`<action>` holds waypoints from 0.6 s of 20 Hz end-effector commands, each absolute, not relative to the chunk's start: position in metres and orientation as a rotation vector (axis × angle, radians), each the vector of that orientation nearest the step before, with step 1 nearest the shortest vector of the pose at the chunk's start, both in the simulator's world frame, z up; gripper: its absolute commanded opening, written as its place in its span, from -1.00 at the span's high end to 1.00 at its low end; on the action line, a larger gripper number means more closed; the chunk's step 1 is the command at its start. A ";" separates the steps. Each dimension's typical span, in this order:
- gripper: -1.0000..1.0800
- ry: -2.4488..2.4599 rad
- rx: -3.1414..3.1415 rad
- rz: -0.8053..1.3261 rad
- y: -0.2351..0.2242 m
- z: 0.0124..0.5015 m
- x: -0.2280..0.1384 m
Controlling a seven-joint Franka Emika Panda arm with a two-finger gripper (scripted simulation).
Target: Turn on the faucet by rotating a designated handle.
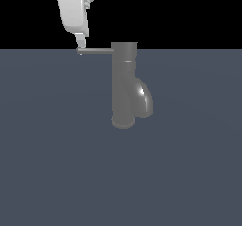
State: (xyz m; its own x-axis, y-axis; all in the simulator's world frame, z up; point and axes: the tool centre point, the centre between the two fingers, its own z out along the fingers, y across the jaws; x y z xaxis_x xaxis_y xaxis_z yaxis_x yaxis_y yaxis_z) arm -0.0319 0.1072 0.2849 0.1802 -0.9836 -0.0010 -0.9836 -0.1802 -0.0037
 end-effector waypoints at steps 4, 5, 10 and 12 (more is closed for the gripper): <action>1.00 2.013 -2.411 0.000 0.102 0.285 -0.048; 1.00 2.013 -2.411 0.000 0.101 0.285 -0.051; 1.00 2.010 -2.412 -0.004 0.098 0.285 -0.055; 1.00 2.010 -2.412 -0.004 0.092 0.285 -0.059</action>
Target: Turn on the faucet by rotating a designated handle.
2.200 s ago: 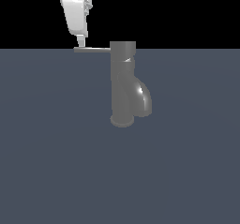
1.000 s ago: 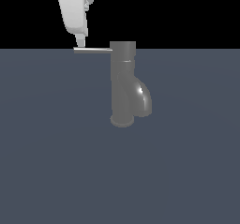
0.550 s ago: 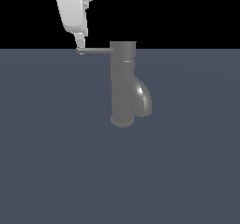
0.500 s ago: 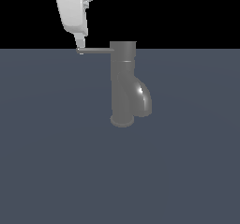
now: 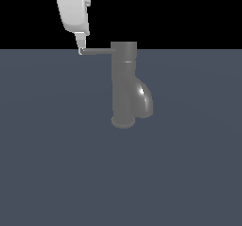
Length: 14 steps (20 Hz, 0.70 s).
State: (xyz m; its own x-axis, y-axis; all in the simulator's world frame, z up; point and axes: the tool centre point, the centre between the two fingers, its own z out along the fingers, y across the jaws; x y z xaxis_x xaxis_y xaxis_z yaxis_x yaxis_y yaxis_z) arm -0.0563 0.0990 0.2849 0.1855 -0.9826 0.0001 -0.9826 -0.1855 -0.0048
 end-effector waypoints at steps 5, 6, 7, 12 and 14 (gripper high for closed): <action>1.00 2.011 -2.412 -0.003 0.074 0.285 -0.071; 1.00 2.011 -2.412 -0.003 0.071 0.285 -0.073; 1.00 2.012 -2.412 -0.002 0.067 0.285 -0.075; 1.00 2.012 -2.411 -0.002 0.049 0.285 -0.086; 1.00 2.012 -2.411 -0.002 0.042 0.285 -0.091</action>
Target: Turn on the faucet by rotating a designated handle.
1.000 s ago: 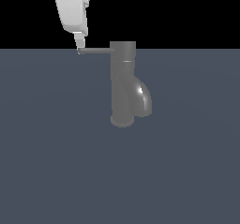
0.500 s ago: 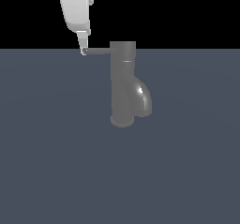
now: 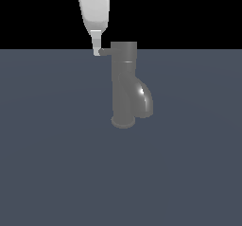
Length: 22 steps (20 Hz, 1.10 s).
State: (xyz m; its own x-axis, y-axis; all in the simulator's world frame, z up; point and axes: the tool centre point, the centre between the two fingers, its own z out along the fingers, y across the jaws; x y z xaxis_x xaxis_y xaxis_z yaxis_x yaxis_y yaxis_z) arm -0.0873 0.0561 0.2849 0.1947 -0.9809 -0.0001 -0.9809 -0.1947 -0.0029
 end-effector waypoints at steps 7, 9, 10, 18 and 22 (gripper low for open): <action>1.00 2.014 -2.411 -0.001 0.016 0.285 -0.107; 1.00 2.014 -2.411 0.000 0.008 0.285 -0.111; 1.00 2.014 -2.411 0.000 0.008 0.285 -0.111; 1.00 2.006 -2.417 -0.002 -0.020 0.285 -0.100; 1.00 2.008 -2.416 -0.002 -0.040 0.285 -0.096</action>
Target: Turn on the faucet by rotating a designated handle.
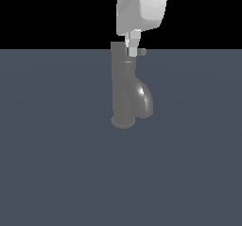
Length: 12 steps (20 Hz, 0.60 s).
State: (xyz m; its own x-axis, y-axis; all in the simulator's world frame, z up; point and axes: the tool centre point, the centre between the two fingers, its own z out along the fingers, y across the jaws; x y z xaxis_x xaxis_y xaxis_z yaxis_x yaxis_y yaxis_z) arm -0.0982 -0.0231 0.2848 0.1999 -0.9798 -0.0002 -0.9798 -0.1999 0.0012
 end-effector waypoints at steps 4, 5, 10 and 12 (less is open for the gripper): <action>1.00 -2.010 2.415 0.001 -0.058 0.285 -0.091; 1.00 -2.011 2.414 0.001 -0.063 0.285 -0.090; 1.00 -2.013 2.412 0.001 -0.084 0.285 -0.085; 1.00 -2.014 2.411 0.000 -0.092 0.285 -0.083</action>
State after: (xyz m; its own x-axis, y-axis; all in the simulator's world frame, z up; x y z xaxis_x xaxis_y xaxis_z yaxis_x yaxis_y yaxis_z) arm -0.0829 -0.0705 0.2848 0.2081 -0.9781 -0.0008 -0.9781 -0.2081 0.0006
